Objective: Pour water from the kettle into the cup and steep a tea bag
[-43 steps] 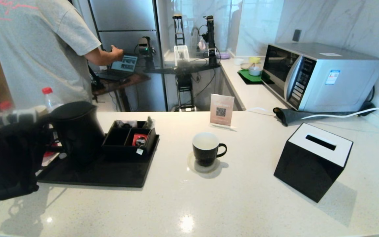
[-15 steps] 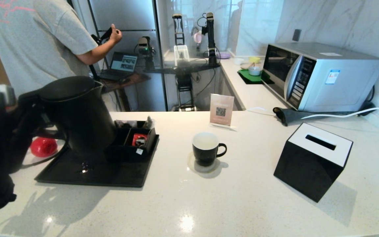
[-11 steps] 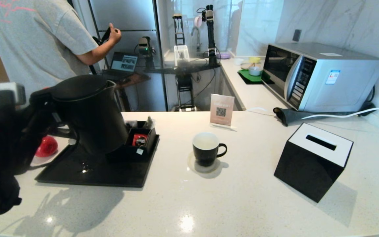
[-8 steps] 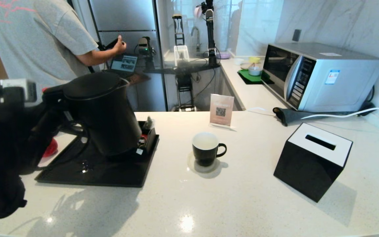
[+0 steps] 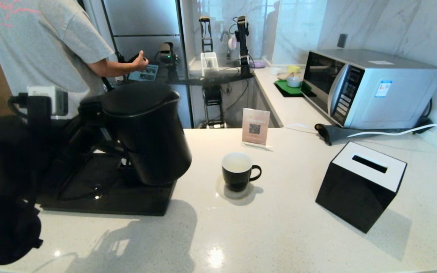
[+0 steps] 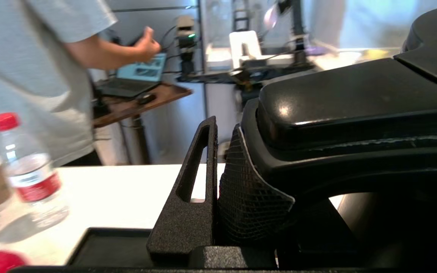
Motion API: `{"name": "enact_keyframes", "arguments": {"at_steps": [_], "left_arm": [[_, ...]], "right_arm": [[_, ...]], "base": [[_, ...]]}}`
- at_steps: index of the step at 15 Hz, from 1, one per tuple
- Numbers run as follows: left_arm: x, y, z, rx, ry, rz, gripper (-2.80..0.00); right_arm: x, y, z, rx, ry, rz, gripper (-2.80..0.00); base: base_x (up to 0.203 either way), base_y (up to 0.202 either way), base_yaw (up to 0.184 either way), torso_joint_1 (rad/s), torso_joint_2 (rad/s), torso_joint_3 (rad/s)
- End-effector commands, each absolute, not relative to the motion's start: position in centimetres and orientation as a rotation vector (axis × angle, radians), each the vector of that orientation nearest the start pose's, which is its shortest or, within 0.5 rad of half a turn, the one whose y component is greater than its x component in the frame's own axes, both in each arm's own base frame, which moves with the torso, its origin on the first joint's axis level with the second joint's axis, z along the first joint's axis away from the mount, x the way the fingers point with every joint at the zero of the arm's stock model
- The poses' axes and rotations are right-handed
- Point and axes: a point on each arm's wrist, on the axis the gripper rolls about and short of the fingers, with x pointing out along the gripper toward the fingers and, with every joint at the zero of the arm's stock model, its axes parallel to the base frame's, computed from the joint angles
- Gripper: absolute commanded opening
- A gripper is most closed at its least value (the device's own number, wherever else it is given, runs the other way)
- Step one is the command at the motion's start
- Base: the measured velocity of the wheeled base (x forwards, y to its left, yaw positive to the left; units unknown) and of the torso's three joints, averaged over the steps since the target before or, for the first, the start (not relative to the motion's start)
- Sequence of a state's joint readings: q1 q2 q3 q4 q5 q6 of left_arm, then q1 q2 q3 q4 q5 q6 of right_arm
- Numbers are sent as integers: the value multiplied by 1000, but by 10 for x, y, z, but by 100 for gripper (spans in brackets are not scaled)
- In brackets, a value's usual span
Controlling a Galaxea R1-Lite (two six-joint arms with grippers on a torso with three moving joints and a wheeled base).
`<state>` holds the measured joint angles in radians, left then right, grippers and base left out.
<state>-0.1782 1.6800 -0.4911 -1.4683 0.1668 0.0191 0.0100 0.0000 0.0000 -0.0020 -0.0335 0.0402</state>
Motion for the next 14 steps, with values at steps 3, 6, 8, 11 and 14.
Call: {"name": "enact_keyframes", "arguments": {"at_steps": [3,6,8,11,14], "left_arm": [[259,-67,189,-36,-253,-95,-280],[262,-71,181,-27,-206,-86,-280],[264,-71,177,-9,-165,-45,-280],[265,-72,173,38,-112,-27,-280],[269,-84,175,53,-65,-17,-280]], "right_arm": [[-23,-1,76,40,-3,-23,-280],[-23,-1,76,40,-2,-23,-280],[-23,-1,76,40,-2,-23,-280],[-23,-1,76,40,-3,-24,-280],[-23,-1,76,40,-4,-24,-280]], "base": [[0,0,0,0,0,0],[0,0,0,0,0,0],[0,0,0,0,0,0],[0,0,0,0,0,0],[0,0,0,0,0,0]]}}
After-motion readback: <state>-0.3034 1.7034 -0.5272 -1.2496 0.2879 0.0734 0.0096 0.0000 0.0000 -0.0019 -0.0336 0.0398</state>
